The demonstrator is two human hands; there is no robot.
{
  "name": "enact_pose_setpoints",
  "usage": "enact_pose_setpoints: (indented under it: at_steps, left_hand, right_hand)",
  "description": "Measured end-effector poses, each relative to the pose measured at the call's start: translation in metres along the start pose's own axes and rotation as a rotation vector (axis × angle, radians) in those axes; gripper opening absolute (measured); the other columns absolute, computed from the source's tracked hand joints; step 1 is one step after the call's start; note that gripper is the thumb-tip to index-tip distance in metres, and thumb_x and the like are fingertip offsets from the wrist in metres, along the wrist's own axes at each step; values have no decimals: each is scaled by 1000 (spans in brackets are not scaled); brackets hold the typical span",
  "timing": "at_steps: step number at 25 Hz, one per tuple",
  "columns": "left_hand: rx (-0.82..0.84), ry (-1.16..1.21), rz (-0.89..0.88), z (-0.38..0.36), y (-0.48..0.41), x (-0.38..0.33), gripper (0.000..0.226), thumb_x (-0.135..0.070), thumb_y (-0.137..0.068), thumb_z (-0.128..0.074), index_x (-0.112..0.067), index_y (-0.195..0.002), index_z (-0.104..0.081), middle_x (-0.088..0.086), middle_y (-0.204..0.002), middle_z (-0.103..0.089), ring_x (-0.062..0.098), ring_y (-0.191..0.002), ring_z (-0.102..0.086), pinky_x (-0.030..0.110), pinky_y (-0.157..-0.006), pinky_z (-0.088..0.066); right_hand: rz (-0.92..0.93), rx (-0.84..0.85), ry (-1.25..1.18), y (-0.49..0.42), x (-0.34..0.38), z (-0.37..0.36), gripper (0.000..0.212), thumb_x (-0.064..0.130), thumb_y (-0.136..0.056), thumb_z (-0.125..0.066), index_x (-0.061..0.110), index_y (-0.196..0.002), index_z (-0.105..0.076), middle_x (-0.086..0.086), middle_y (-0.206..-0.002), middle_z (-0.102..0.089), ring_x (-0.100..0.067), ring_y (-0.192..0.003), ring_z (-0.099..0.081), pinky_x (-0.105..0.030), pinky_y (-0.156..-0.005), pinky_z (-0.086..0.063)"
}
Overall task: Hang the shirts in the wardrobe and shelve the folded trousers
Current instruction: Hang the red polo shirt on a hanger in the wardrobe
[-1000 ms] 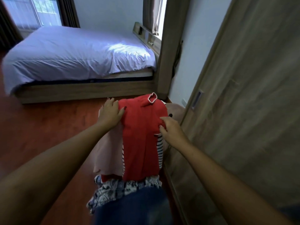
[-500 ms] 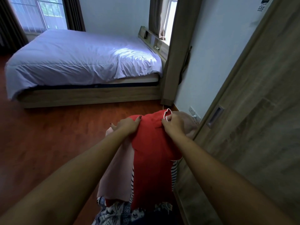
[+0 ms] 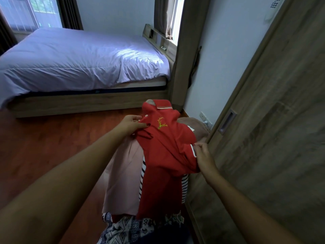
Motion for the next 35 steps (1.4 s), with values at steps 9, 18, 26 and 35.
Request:
enact_pose_setpoints:
  at_steps: [9,18,26,35]
  left_hand:
    - [284,202,-145,-29,39,-34,48,18,-80,-50,-12,-116,-60,13,-100,-64,18,-86,-63,23,-73,-58]
    - [675,267,-250,-101,117,-96,50,19,-65,-51,-2,-110,-54,13,-94,-62,16,-84,-65,25,-79,-56]
    - [1189,151,-200,-247,249,-140,29,-27,-79,-72,-9,-100,-66,13,-107,-70,29,-107,-66,34,-90,-55]
    - [673,-67,-1057,-451,423,-223,43,-41,-65,-74,-26,-88,-40,-7,-99,-54,3,-84,-56,26,-75,-48]
  right_hand:
    - [-145,91,-67,-38,44,-38,70,54,-64,-72,13,-119,-57,-8,-108,-67,-21,-92,-64,-37,-79,-55]
    - [-214,303,-843,3,78,-21,31,26,-92,-55,3,-110,-65,-13,-92,-74,-20,-78,-72,-34,-77,-60]
    - [143,26,-1009,111,96,213,94,33,-45,-87,1,-128,-55,-19,-123,-62,-31,-115,-60,-45,-102,-46]
    - [470,-371,-817,340,112,459,24,3,-90,-48,16,-103,-62,0,-76,-73,-11,-68,-69,-24,-66,-58]
Point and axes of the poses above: each hand's wrist, its own y-axis away from the middle knuckle, its own z-axis out of the back of the hand, x = y × z, the point moved 9 cm from there along -y, towards the middle knuckle
